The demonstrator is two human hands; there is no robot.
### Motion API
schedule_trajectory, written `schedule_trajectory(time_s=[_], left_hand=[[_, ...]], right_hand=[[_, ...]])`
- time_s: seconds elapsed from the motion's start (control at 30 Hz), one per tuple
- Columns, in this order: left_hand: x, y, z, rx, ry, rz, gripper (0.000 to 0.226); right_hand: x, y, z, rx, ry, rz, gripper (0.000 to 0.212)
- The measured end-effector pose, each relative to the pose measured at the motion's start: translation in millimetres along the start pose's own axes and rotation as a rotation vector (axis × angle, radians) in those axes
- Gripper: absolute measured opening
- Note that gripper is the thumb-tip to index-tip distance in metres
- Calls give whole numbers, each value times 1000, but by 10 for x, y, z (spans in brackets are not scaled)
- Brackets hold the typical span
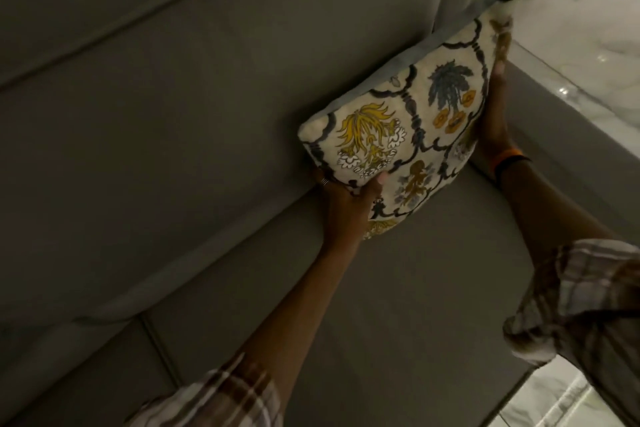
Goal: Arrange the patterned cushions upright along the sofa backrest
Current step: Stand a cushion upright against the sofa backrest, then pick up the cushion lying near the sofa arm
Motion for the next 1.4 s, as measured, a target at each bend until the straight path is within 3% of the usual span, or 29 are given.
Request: schedule_trajectory(time_s=[0.13, 0.2, 0.3, 0.4, 0.47, 0.63, 0.73, 0.83, 1.0, 1.17, 1.3, 1.4], left_hand=[[-30, 98, -250, 91, 16, -64, 134], [-139, 257, -356, 212, 1, -85, 131], [-457, 701, -501, 518, -36, -102, 110], [-947, 1360, -662, 976, -168, -143, 93], [-1304, 1857, -805, 1166, -247, -189, 87], [-2366, 3564, -996, 1347, -192, -132, 87], [-3171, 4734, -1105, 1386, -92, -68, 86], [-3949, 5809, -1170, 1409, 1, -13, 88], [-5092, 7467, -1332, 1312, 237, 161, 86], [-5901, 8506, -1640, 1039, 498, 418, 94], [-6375, 8901, -1856, 570, 732, 713, 99], [-6648, 8925, -1960, 117, 920, 909, 93]], right_hand=[[-510, -37, 476, -14, -111, 165, 91], [-1000, -212, 593, -77, -151, 225, 85], [-1876, -570, 792, -177, -263, 307, 90], [-2872, -1129, 945, -507, -440, 353, 94], [-3466, -1645, 895, -736, -382, 281, 103], [-4905, -3327, 855, -1092, -56, -226, 103], [-5861, -4351, 627, -1179, 130, -423, 101], [-6741, -5208, 407, -1157, 248, -470, 102], [-8097, -6464, 309, -964, 202, -602, 101], [-8839, -7153, 399, -607, -181, -689, 109], [-8875, -7266, 489, -468, -397, -712, 89], [-8764, -7217, 546, -377, -519, -787, 115]])
Point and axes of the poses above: each hand's wrist, its own x-axis towards the middle knuckle, its own y-axis out of the back of the hand, z = x × y, the point moved 7 cm from there along x, towards the middle knuckle, and after that the axes turned 4 degrees about -z, right-handed, at the moved point
